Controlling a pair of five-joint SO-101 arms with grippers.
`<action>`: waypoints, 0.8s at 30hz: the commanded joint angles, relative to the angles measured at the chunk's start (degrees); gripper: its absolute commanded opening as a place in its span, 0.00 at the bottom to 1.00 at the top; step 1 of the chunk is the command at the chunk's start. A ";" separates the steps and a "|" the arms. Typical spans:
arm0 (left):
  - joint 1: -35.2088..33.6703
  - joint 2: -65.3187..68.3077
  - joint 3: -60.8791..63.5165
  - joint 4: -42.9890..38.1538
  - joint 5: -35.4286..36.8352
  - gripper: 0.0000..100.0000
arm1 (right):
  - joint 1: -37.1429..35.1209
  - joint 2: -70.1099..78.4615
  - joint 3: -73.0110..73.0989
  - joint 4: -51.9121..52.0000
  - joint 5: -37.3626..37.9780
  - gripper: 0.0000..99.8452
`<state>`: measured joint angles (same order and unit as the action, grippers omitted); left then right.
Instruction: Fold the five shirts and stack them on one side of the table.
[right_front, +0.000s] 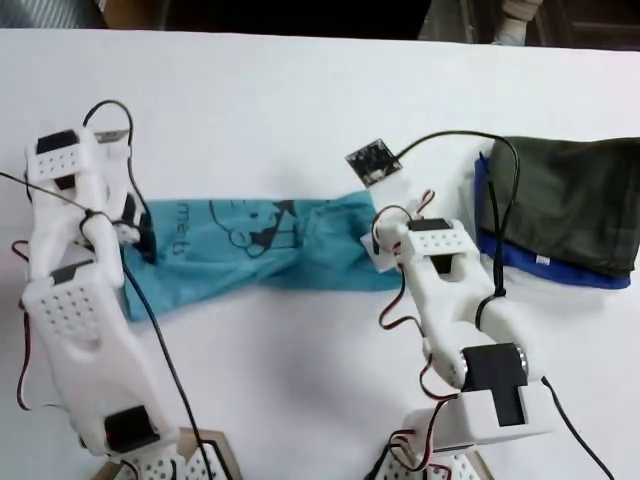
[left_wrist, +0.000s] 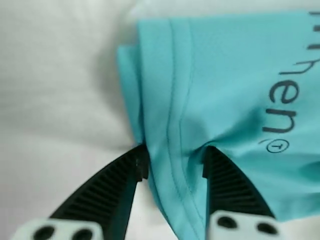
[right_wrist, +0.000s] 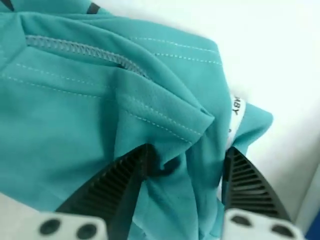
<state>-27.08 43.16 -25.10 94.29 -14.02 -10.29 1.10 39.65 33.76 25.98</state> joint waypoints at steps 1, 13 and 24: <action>-0.35 2.37 -0.75 0.35 0.00 0.20 | -0.75 -0.31 -0.09 -0.84 0.53 0.24; 0.97 8.88 -9.27 6.24 0.09 0.01 | -0.48 -0.75 0.00 -0.84 0.35 0.24; -6.51 8.79 -10.86 7.65 -4.48 0.03 | -0.31 -17.10 8.00 -1.01 -2.29 0.24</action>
<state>-28.57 51.78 -35.38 101.32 -16.13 -10.55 -6.46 44.92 33.76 24.92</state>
